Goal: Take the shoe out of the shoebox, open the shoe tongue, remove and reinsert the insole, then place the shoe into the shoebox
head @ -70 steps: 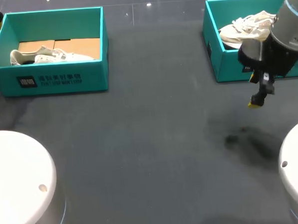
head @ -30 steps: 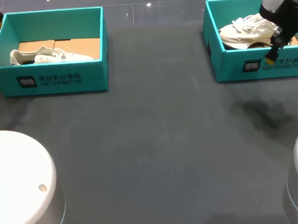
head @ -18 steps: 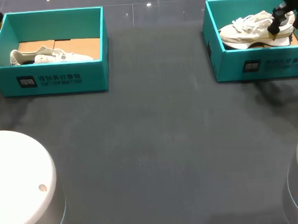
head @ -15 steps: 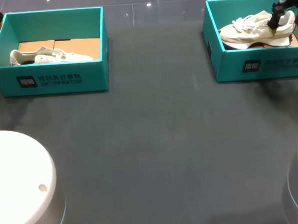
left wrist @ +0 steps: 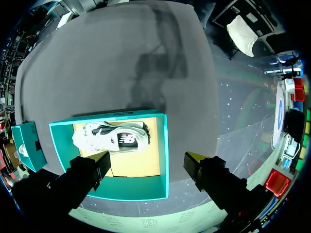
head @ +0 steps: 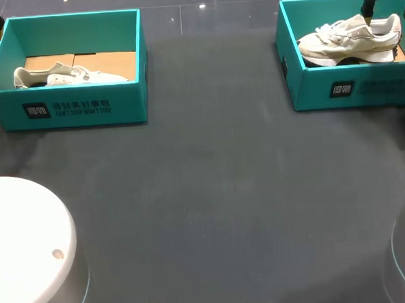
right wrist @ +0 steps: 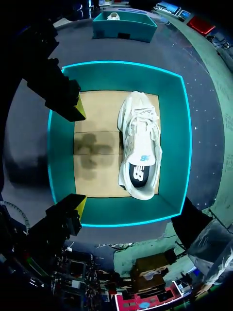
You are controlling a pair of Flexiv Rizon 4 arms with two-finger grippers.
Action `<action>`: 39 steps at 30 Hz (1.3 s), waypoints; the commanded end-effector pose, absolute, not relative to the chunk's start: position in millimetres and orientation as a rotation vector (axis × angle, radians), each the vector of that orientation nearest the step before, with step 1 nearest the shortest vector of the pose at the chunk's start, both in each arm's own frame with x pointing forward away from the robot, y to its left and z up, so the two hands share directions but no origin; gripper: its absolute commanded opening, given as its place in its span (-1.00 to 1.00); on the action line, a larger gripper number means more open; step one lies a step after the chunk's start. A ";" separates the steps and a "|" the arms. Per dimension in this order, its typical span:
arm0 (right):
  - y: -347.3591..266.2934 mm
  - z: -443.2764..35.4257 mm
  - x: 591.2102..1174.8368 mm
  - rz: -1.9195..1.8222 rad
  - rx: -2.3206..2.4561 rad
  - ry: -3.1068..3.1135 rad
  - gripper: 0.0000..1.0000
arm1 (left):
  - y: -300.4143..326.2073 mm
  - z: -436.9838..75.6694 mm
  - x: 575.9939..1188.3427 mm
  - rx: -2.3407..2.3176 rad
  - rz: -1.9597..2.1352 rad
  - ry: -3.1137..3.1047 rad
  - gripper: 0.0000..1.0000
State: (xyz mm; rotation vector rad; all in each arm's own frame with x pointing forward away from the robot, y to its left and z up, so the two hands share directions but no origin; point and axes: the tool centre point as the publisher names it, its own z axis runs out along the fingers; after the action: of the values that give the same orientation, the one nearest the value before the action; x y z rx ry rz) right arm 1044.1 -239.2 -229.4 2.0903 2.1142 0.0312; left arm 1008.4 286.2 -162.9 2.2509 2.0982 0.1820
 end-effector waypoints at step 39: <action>-323.1 -299.6 1147.6 -0.201 2.246 2.009 1.00 | 286.4 -162.4 1007.5 2.252 0.185 2.097 1.00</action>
State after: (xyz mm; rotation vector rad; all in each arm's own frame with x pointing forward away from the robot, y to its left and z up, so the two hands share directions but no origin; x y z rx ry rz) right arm 1141.8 -323.0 -294.7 2.2331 2.0034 -0.1801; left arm 1008.4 286.2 -162.9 2.2509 2.0982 0.1821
